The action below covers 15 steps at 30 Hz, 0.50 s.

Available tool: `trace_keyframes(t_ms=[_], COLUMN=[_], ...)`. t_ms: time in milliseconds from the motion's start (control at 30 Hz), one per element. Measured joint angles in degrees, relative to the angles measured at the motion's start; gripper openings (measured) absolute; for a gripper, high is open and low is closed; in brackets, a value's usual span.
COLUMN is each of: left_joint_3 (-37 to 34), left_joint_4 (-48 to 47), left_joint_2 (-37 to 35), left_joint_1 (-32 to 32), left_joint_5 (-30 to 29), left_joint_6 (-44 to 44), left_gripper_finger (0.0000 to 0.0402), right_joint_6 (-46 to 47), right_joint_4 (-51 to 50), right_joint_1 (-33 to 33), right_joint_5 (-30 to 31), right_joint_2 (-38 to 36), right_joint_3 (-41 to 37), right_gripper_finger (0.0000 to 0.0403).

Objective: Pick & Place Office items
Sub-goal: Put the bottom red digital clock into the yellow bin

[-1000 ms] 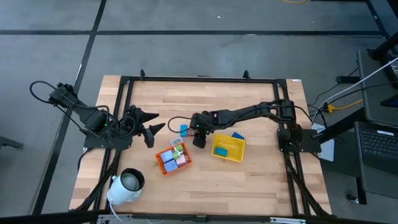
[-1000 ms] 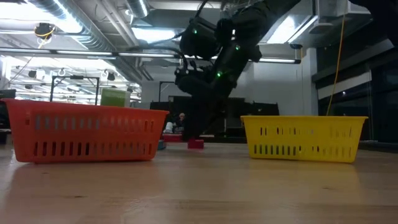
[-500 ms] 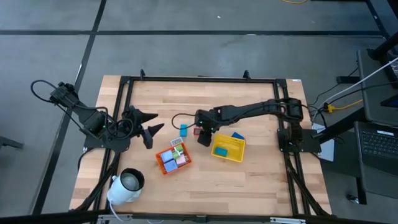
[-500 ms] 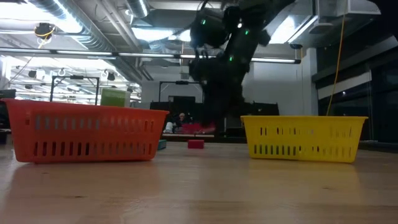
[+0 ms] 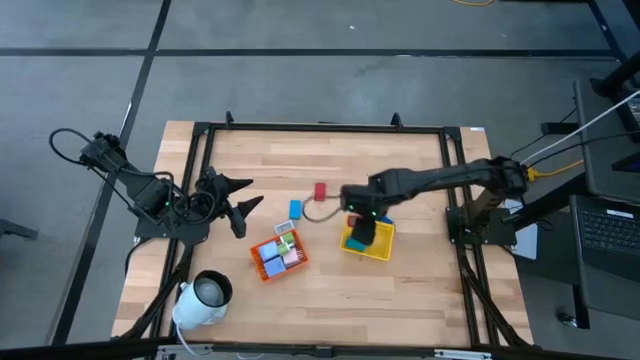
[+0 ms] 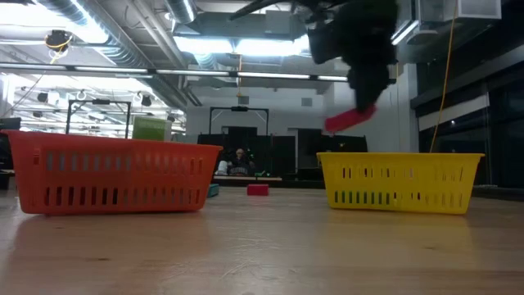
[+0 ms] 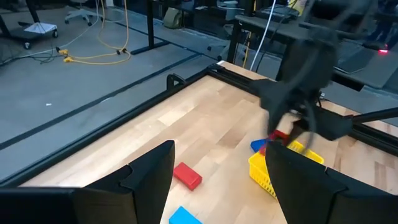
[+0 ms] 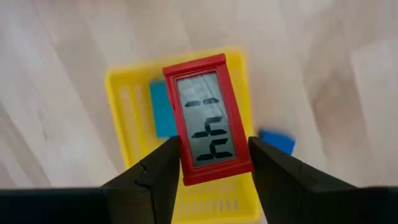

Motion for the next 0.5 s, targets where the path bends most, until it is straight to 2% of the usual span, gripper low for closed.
trace_keyframes(t_ms=[167, 267, 500], left_joint_3=[0.0, 0.0, 0.0], left_joint_4=[0.05, 0.07, 0.13], left_joint_2=[0.0, 0.0, 0.0], left_joint_1=[-0.53, -1.32, -2.74], left_joint_5=[0.01, 0.0, 0.0], left_joint_6=[-0.04, -0.47, -2.12], left_gripper_finger=[0.0246, 0.0246, 0.0246], right_joint_6=[4.39, 7.39, 10.04], right_joint_4=[0.03, 4.08, 7.66], right_joint_1=[5.12, 7.53, 8.42], right_joint_5=[-0.41, 2.04, 11.45], right_joint_2=[-0.81, -0.8, -0.8], right_joint_3=[-3.06, -5.54, -6.81], right_gripper_finger=[0.018, 0.0185, 0.0247])
